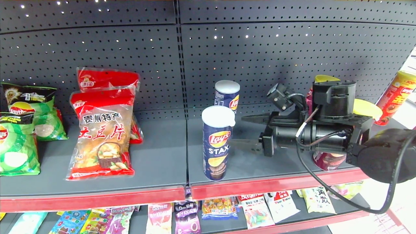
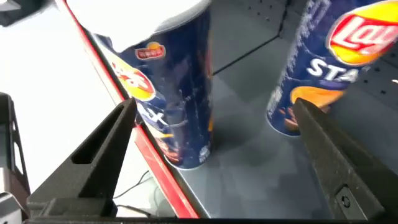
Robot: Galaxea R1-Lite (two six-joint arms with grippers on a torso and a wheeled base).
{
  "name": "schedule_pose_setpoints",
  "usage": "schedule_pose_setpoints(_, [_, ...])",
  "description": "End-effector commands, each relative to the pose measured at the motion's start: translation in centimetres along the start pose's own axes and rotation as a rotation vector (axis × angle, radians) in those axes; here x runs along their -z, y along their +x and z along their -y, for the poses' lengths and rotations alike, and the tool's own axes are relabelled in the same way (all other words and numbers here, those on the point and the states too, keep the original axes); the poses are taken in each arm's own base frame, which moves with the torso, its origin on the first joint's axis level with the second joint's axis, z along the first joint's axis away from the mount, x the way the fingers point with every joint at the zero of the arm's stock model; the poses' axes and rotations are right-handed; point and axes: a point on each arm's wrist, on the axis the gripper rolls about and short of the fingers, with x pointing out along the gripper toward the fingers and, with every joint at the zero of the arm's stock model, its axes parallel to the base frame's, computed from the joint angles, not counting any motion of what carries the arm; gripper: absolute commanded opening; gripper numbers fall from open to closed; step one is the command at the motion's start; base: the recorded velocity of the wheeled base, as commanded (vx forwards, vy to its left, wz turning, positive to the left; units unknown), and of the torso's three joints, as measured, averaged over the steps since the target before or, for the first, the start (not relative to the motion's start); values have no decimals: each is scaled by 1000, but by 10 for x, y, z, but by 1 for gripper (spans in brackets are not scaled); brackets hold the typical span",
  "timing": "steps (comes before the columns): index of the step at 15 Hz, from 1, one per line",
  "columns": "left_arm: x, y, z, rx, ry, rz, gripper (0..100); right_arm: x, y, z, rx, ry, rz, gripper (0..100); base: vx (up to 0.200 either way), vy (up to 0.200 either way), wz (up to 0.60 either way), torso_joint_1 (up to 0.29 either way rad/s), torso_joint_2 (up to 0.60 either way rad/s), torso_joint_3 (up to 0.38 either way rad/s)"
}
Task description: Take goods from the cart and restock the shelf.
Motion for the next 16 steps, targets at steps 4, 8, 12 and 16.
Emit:
schedule_pose_setpoints(4, [0, 0, 0, 0, 0, -2, 100, 1, 13, -5, -31, -2, -8, 100, 0, 0, 0, 0, 0, 0])
schedule_pose_setpoints(8, [0, 0, 0, 0, 0, -2, 100, -4, 25, -13, -66, -13, 4, 100, 0, 0, 0, 0, 0, 0])
schedule_pose_setpoints(12, [0, 0, 0, 0, 0, -2, 100, -4, 32, -12, -74, -17, 4, 100, 0, 0, 0, 0, 0, 0])
schedule_pose_setpoints(16, [0, 0, 0, 0, 0, -2, 100, -3, 39, -16, -89, -22, 2, 100, 0, 0, 0, 0, 0, 0])
